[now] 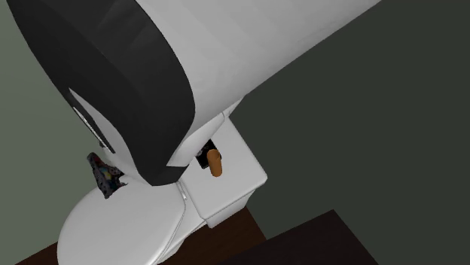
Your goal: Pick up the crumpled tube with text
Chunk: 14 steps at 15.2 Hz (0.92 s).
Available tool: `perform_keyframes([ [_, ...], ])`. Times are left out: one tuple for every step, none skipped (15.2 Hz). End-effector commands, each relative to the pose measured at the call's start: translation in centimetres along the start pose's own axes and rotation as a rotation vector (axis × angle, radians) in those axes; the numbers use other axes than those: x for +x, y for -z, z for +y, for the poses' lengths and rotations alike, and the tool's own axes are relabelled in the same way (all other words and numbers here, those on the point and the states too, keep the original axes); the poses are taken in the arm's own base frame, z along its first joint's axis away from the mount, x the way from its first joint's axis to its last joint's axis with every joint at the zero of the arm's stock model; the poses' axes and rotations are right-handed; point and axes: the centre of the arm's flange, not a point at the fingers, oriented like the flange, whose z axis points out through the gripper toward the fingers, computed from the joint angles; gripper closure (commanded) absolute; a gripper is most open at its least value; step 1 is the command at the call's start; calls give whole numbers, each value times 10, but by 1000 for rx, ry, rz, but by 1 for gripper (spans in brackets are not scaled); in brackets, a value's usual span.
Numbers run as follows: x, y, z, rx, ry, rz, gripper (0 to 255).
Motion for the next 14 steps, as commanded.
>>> perform_keyframes([
  [2, 10, -1, 0, 0, 0, 255],
  [3, 15, -1, 0, 0, 0, 255],
  [4, 20, -1, 0, 0, 0, 255],
  [5, 25, -1, 0, 0, 0, 255],
  [7, 30, -1, 0, 0, 0, 255],
  [8, 35, -1, 0, 0, 0, 255],
  [9, 41, -1, 0, 0, 0, 255],
  [10, 46, -1, 0, 0, 0, 255],
  [11, 51, -1, 0, 0, 0, 255],
  [12, 56, -1, 0, 0, 0, 255],
  [14, 61, -1, 0, 0, 0, 255],
  [15, 66, -1, 0, 0, 0, 255],
  [15, 67, -1, 0, 0, 0, 255],
  [15, 67, -1, 0, 0, 0, 255],
])
